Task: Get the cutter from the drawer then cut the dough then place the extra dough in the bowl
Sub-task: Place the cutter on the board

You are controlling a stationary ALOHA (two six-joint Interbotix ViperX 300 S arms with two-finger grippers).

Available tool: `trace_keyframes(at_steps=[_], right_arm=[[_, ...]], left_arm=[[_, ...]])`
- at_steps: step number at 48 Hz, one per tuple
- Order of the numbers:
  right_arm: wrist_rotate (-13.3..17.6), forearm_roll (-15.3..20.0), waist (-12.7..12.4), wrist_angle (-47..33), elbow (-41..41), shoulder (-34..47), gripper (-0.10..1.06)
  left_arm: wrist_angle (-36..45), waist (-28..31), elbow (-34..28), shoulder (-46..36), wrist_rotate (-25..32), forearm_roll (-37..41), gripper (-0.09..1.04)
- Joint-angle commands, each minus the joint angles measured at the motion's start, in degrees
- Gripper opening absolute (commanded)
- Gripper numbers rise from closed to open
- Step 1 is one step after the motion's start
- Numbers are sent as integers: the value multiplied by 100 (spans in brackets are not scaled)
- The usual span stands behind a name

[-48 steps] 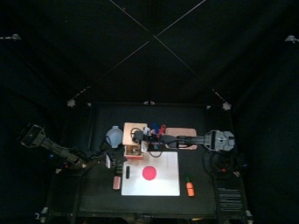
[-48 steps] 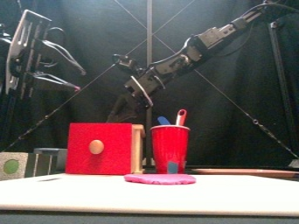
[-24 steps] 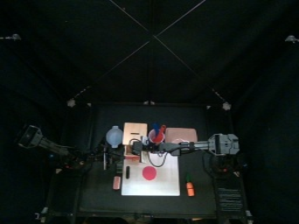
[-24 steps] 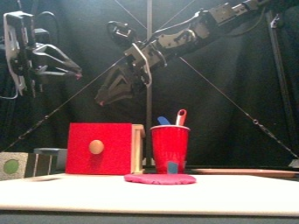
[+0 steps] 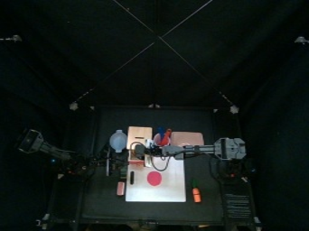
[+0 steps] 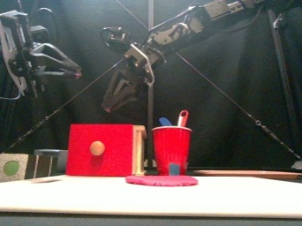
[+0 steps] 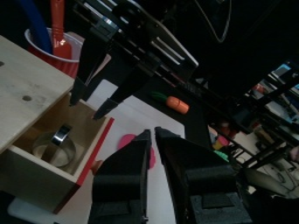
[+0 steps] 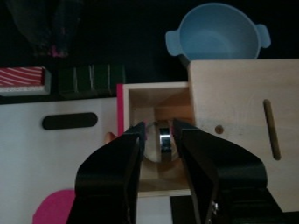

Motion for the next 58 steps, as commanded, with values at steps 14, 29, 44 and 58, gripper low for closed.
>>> trace_keyframes(at_steps=[14,29,44,58], right_arm=[[-9,-35,-26,158,-378,26,80],[0,-35,-35,202,-387,62,90],[-9,-114,-35,229,-413,62,78],[-9,-167,-44,316,-431,185,67]], left_arm=[[-44,18,79,-220,9,35,56],[-53,26,141,-343,9,26,56],[-53,35,158,-343,9,9,55],[-35,53,185,-343,-9,0,55]])
